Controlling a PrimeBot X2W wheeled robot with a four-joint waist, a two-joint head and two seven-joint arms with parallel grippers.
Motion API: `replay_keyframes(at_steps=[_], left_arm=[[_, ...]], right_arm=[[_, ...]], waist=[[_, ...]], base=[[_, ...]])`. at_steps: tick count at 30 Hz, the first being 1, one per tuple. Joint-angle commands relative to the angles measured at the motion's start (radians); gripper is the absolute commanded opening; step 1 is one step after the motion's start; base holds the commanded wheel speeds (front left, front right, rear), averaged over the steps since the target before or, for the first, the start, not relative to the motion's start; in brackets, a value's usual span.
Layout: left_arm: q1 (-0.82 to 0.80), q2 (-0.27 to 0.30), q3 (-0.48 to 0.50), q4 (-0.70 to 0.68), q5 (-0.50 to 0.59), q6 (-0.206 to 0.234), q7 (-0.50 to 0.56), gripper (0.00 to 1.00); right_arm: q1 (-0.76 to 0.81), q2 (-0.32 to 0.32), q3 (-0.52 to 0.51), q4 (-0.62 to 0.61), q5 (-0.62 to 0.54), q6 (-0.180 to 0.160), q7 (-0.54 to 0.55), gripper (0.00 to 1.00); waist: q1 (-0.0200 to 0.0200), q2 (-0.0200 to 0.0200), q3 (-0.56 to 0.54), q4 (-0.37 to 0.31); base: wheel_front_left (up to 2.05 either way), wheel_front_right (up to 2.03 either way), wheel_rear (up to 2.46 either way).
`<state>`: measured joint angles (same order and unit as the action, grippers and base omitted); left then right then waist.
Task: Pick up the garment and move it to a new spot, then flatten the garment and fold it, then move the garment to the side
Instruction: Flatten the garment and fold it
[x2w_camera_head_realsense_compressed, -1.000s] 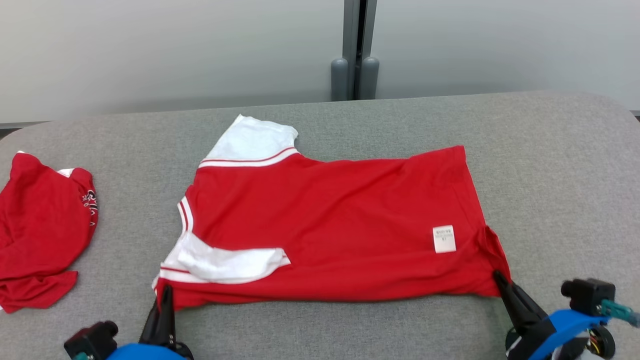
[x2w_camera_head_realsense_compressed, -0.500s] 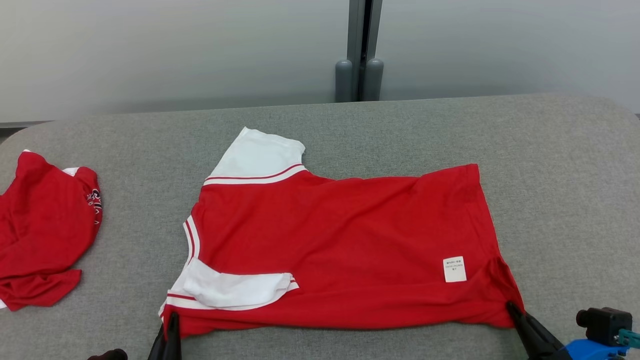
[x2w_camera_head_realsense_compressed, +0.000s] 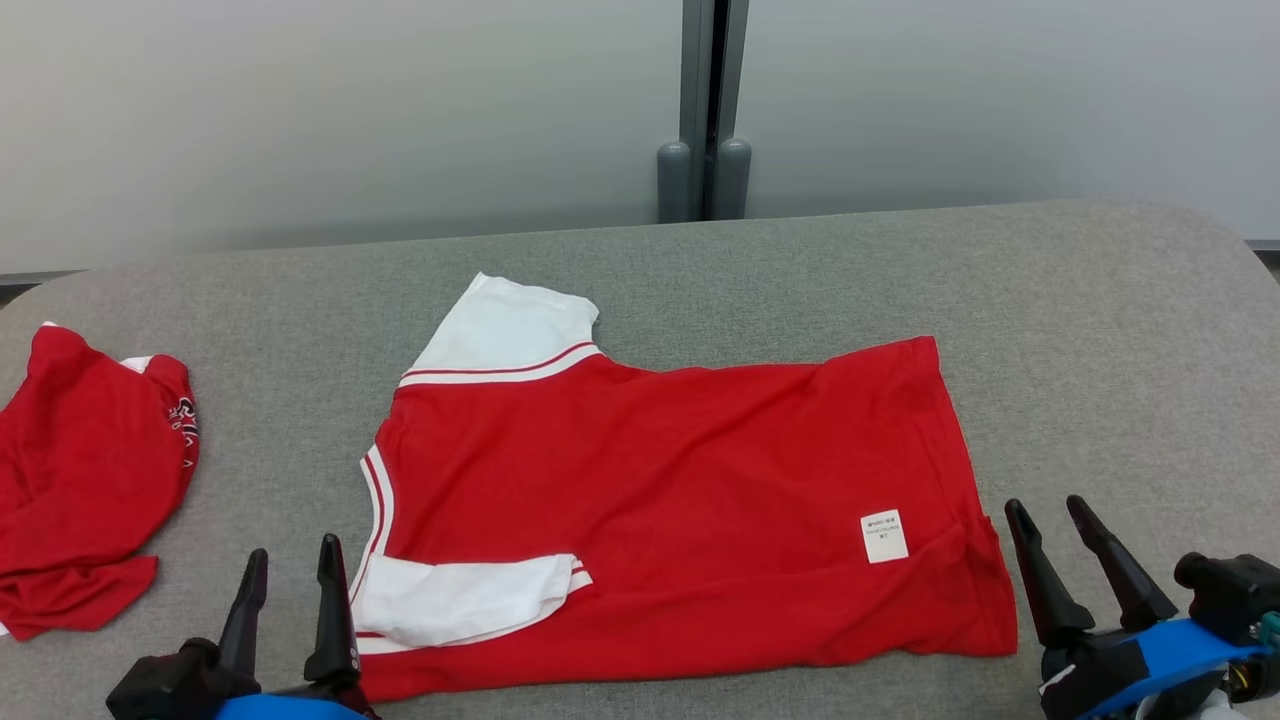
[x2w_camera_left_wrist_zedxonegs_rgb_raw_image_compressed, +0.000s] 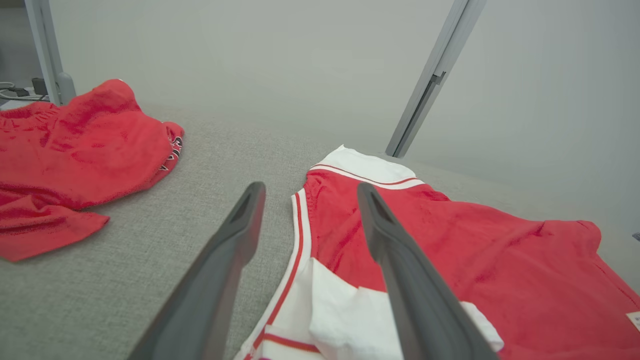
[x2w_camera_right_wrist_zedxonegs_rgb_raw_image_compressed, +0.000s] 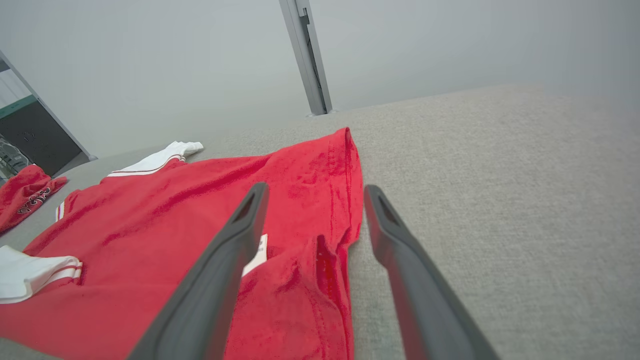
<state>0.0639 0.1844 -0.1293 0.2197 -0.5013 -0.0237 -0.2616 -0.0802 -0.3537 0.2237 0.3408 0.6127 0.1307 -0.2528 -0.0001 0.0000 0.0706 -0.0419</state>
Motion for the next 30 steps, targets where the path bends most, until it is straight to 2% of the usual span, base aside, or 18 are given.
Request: replay_keyframes(at_steps=[1,13,18,30], left_arm=[[-0.019,-0.002,0.013,-0.011,0.023,0.006,-0.005,1.00],[-0.098,-0.036,0.105,-0.034,0.148,-0.010,-0.005,1.00],[-0.125,-0.033,0.118,-0.013,0.213,-0.006,-0.005,1.00],[-0.140,-0.031,0.121,0.062,0.307,-0.002,-0.005,1.00]], right_arm=[[-0.017,0.013,-0.011,-0.011,-0.024,0.000,-0.008,1.00],[-0.050,0.136,-0.086,-0.095,-0.196,0.000,-0.014,1.00],[-0.059,0.175,-0.117,-0.110,-0.260,0.000,-0.014,1.00],[-0.041,0.231,-0.141,-0.092,-0.359,0.000,-0.014,1.00]], waist=[[0.0001,0.0000,-0.002,-0.001],[0.0001,0.0000,-0.020,-0.001],[0.0001,0.0000,-0.026,0.000],[0.0001,0.0000,-0.040,0.002]], base=[[0.00,0.00,0.00],[0.00,0.00,0.00],[0.00,0.00,0.00],[0.00,0.00,0.00]])
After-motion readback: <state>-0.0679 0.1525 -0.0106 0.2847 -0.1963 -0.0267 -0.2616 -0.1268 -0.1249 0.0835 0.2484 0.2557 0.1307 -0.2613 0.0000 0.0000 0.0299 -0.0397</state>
